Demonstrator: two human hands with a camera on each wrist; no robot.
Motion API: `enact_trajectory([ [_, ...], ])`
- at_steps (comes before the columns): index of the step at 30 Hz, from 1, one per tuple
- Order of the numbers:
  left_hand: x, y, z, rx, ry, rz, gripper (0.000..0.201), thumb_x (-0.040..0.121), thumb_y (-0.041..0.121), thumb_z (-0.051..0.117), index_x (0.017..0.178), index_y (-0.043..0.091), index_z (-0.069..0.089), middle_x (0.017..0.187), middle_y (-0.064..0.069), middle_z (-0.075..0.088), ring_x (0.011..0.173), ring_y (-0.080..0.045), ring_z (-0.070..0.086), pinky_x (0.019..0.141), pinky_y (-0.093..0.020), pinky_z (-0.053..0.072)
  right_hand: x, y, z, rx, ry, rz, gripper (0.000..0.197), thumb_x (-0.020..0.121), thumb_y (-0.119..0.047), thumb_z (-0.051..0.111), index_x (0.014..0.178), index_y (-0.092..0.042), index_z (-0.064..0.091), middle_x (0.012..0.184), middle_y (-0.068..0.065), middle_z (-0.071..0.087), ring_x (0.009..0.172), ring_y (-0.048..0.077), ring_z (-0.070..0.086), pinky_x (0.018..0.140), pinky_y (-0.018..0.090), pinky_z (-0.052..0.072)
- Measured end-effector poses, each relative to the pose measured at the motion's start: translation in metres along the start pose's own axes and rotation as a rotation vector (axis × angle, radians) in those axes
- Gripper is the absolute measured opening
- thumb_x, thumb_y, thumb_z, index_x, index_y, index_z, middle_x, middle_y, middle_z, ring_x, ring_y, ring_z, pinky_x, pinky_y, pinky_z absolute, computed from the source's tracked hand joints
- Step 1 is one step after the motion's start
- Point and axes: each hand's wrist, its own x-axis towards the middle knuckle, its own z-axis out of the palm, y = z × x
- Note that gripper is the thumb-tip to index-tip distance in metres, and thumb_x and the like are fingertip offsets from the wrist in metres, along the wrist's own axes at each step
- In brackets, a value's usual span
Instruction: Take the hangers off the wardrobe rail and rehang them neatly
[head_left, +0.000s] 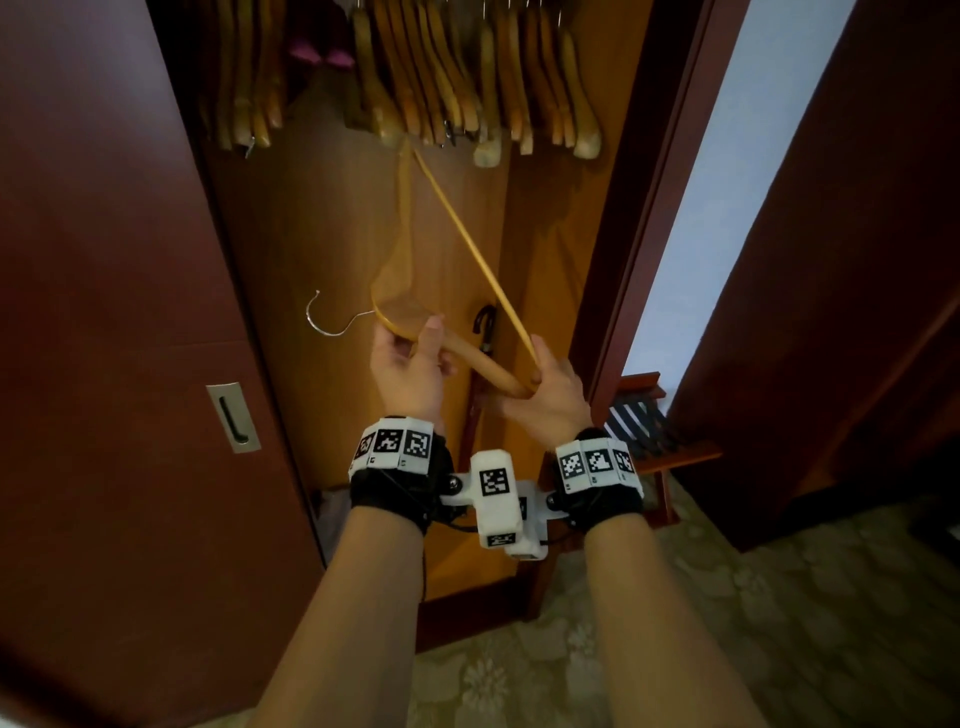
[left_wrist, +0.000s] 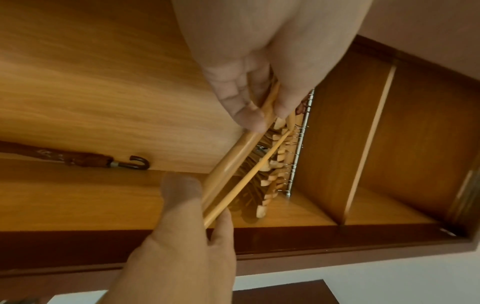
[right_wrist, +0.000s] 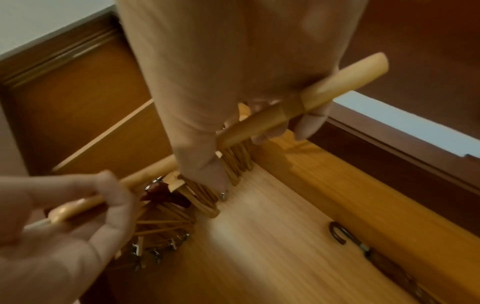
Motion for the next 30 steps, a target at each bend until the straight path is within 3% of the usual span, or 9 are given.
enact_trajectory([
  [3,0.008,0.017,0.011,-0.006,-0.072,0.011,0.018,0.093,0.008,0.06,0.11,0.011,0.059,0.086,-0.003,0.069,0.056,-0.011,0.056,0.052,-0.026,0.05,0.01,-0.013,-0.007,-0.014,0.105,-0.063,0.09,0.076,-0.035,0.073,0.15,-0.038,0.022,0.12,0.004,0.047,0.107,0.026,0.053,0.081,0.039,0.051],
  [7,0.026,0.042,0.029,0.072,-0.231,0.062,0.02,0.094,0.013,0.06,0.113,0.014,0.06,0.091,-0.003,0.066,0.069,-0.013,0.06,0.065,-0.031,0.056,0.026,-0.031,-0.02,0.097,0.138,-0.105,0.083,0.078,-0.036,0.066,0.15,-0.04,0.024,0.121,0.004,0.051,0.104,0.025,0.056,0.086,0.042,0.053],
  [10,0.041,0.055,0.052,0.109,-0.304,0.051,0.03,0.093,0.011,0.06,0.122,0.015,0.057,0.104,-0.003,0.069,0.071,-0.011,0.061,0.065,-0.03,0.056,0.041,-0.042,-0.033,0.142,0.145,-0.138,0.076,0.079,-0.038,0.059,0.148,-0.042,0.029,0.125,0.002,0.056,0.101,0.025,0.061,0.085,0.042,0.054],
  [12,0.048,0.062,0.069,0.139,-0.353,0.06,0.031,0.092,0.01,0.061,0.122,0.016,0.057,0.104,0.0,0.07,0.07,-0.01,0.061,0.064,-0.03,0.055,0.052,-0.049,-0.043,0.146,0.156,-0.169,0.068,0.085,-0.031,0.058,0.147,-0.039,0.033,0.119,0.004,0.06,0.085,0.022,0.063,0.072,0.035,0.055],
  [15,0.055,0.069,0.091,0.216,-0.424,0.084,0.026,0.092,0.011,0.061,0.117,0.016,0.06,0.101,0.0,0.071,0.071,-0.012,0.061,0.064,-0.03,0.055,0.067,-0.058,-0.059,0.194,0.142,-0.199,0.058,0.092,-0.022,0.053,0.147,-0.033,0.036,0.106,0.004,0.061,0.063,0.013,0.056,0.058,0.025,0.045],
  [19,0.066,0.07,0.114,0.342,-0.48,0.115,0.022,0.093,0.01,0.061,0.115,0.006,0.061,0.097,-0.006,0.069,0.067,-0.012,0.06,0.058,-0.026,0.053,0.088,-0.066,-0.083,0.252,0.12,-0.203,0.05,0.095,-0.025,0.047,0.144,-0.03,0.039,0.099,-0.002,0.062,0.071,0.016,0.057,0.063,0.026,0.043],
  [21,0.071,0.068,0.121,0.392,-0.468,0.14,0.016,0.092,0.008,0.06,0.107,0.009,0.063,0.095,-0.006,0.069,0.065,-0.012,0.06,0.058,-0.027,0.053,0.096,-0.067,-0.097,0.324,0.096,-0.165,0.043,0.096,-0.033,0.047,0.139,-0.031,0.044,0.087,-0.005,0.061,0.064,0.015,0.055,0.054,0.025,0.042],
  [25,0.081,0.066,0.141,0.436,-0.399,0.161,0.013,0.092,0.004,0.057,0.101,0.011,0.063,0.091,-0.005,0.068,0.062,-0.012,0.058,0.058,-0.031,0.052,0.111,-0.07,-0.124,0.471,-0.002,-0.098,0.036,0.093,-0.056,0.046,0.123,-0.037,0.052,0.088,0.007,0.059,0.056,0.016,0.048,0.038,0.021,0.037],
  [30,0.092,0.068,0.169,0.473,-0.346,0.196,0.014,0.094,0.001,0.052,0.099,0.011,0.061,0.082,-0.001,0.066,0.057,-0.011,0.055,0.05,-0.024,0.049,0.134,-0.075,-0.15,0.623,-0.106,-0.048,0.035,0.092,-0.053,0.046,0.115,-0.029,0.056,0.082,0.012,0.055,0.046,0.013,0.04,0.039,0.02,0.029],
])
